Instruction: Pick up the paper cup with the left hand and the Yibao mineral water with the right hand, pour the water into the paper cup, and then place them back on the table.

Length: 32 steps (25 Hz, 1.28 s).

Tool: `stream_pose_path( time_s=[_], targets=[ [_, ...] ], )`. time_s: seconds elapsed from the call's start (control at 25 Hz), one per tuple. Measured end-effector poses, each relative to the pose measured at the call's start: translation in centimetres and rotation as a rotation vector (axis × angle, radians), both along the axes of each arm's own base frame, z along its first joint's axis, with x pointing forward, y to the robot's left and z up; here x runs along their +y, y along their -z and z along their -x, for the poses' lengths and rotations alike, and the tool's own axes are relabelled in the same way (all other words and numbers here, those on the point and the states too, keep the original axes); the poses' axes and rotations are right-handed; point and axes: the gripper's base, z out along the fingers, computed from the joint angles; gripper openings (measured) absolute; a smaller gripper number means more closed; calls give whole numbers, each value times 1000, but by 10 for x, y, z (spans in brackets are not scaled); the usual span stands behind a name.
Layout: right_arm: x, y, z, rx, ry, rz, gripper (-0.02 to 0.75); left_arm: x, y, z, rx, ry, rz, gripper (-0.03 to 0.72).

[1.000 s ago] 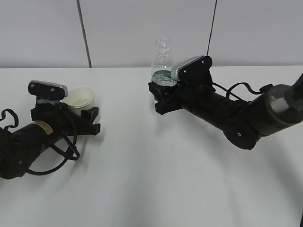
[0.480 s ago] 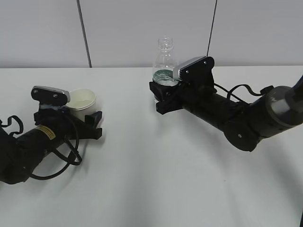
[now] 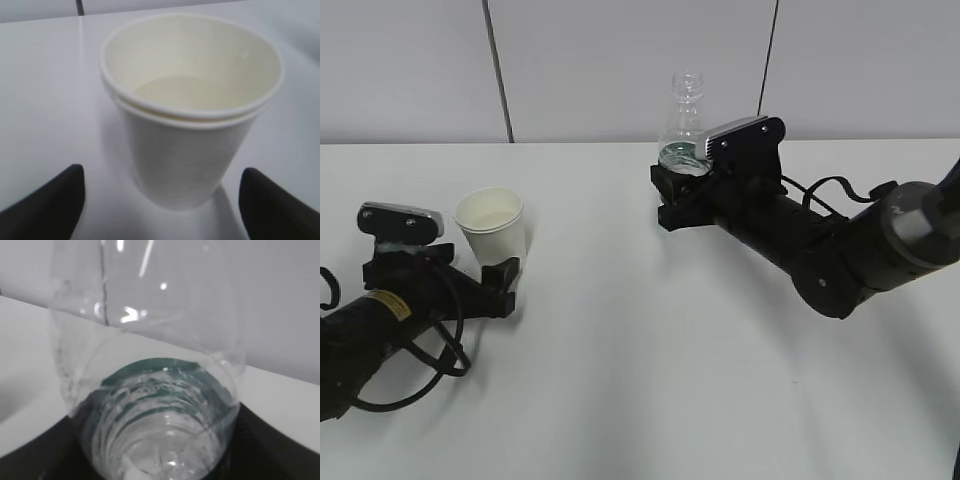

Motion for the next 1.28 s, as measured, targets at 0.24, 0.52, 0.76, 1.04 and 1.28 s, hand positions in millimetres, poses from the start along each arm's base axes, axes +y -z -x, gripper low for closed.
stream_pose_path(
  time_s=[0.24,0.52,0.76,1.04,1.28],
  targets=[
    [-14,7,-4,77,162,24,469,9,-29,25,-39,-13,15,571],
    [-23,17,-6,102,275,-20,469,10,-75,37,-58,-4,18,571],
    [-26,40,-6,115,301,-12,469,9,-109,47,-103,-6,41,561],
    [-27,50,-6,76,317,-47,469,13,-126,55,-97,-10,41,549],
    [-28,52,-6,71,325,-81,489,13,-125,57,-68,-10,31,549]
  ],
)
